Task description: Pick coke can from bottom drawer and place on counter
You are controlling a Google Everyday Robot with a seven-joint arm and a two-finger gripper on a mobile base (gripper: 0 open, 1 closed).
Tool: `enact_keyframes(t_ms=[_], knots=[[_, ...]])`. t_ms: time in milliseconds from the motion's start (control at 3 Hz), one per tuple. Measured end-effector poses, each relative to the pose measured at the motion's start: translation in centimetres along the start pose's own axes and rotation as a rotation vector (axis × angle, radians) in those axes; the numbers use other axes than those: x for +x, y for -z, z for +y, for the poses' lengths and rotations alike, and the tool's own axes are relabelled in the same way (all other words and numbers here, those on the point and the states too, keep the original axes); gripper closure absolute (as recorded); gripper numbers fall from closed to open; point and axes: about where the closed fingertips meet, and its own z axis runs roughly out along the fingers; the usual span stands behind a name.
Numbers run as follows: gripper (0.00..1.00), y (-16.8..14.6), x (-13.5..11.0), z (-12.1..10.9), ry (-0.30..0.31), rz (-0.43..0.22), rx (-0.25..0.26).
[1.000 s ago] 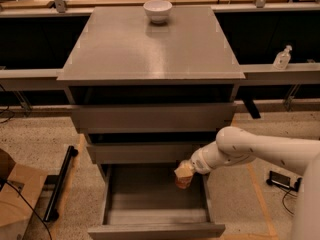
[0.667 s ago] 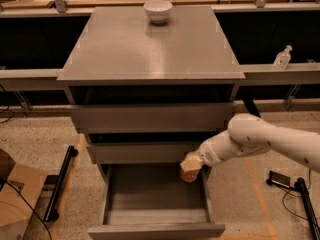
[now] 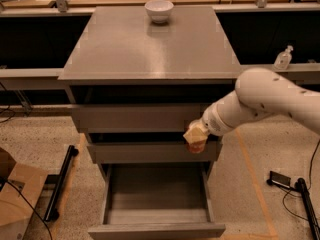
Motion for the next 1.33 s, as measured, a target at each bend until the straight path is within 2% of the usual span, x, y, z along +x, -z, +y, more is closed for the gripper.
enact_keyframes(t_ms=[333, 667, 1000, 1333], knots=[[1.0, 1.7, -1.2, 0.4, 0.017, -0.01, 0.029], [1.0, 1.6, -1.1, 0.4, 0.017, -0.009, 0.028], [1.0, 4.2, -1.6, 1.2, 0.053, -0.003, 0.046], [1.0, 10.4, -3.1, 2.4, 0.109, -0.026, 0.084]])
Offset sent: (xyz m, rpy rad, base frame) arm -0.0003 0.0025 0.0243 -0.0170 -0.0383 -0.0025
